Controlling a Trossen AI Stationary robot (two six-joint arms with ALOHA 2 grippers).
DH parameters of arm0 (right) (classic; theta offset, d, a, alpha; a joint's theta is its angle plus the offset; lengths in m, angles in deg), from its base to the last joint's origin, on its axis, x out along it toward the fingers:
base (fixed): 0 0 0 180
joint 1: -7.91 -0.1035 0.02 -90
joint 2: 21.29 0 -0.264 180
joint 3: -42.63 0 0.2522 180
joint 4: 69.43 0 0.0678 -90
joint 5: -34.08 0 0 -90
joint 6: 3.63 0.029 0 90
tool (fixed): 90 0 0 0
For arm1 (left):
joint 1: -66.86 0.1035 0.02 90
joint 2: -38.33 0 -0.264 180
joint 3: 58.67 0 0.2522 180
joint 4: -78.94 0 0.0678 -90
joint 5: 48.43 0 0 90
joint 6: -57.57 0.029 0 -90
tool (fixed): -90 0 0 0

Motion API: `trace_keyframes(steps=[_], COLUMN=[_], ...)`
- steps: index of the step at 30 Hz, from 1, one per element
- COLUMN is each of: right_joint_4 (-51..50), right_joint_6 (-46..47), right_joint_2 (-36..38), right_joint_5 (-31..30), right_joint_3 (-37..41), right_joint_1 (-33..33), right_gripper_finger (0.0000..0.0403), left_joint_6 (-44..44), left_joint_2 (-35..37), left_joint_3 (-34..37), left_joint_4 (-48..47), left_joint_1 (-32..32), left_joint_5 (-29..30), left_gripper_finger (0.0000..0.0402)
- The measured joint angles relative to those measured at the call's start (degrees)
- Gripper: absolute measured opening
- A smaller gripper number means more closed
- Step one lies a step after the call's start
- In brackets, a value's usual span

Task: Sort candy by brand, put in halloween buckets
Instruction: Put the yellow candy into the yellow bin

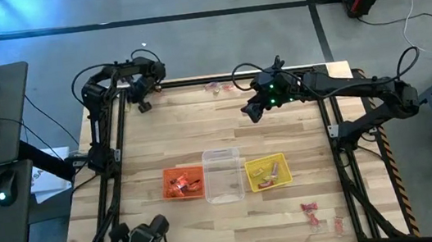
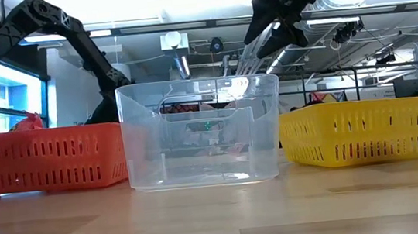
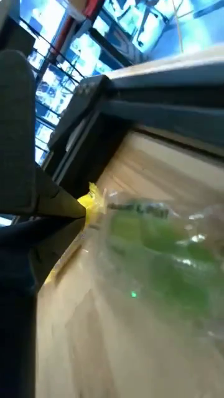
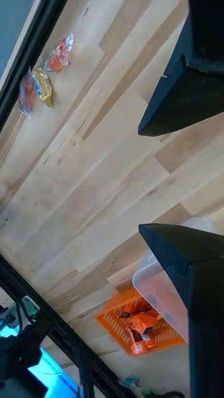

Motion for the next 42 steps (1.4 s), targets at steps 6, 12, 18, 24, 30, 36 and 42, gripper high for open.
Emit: trace_keyframes(steps=[6, 12, 18, 24, 30, 36, 42], right_joint_4=[0.00, 0.06, 0.02, -0.04, -0.80, -0.95, 0.28], right_joint_6=[0.17, -0.20, -1.68, -1.78, -2.82, -4.38, -5.43], right_joint_2=[-0.02, -0.02, -0.02, -0.02, -0.02, 0.00, 0.00], right_joint_5=[0.15, -1.52, -1.58, -1.58, -1.55, -0.70, -0.69], right_joint_3=[0.00, 0.00, 0.00, 0.00, 0.00, 0.00, 0.00], right_joint_1=[-0.02, 0.47, 0.52, 0.52, 0.52, 0.52, 0.52], right_gripper_finger=[0.0236, 0.0236, 0.0236, 0.0236, 0.0236, 0.0236, 0.0236], left_joint_6=[-0.67, -6.54, -12.20, -19.53, -23.26, -28.53, -28.36], left_joint_2=[0.03, 0.19, 0.00, 0.09, 0.36, 0.46, 0.15], left_joint_3=[-0.12, 0.16, 0.24, 0.22, 0.11, -0.32, -5.53], left_joint_4=[-1.35, -4.81, -8.95, -8.35, -4.23, 3.77, 11.86], left_joint_1=[1.02, -1.56, -4.82, -11.66, -22.25, -32.22, -37.95], left_joint_5=[-5.08, -14.91, -25.67, -37.45, -43.17, -52.97, -52.23], left_gripper_finger=[0.0000, 0.0000, 0.0000, 0.0000, 0.0000, 0.0000, 0.0000])
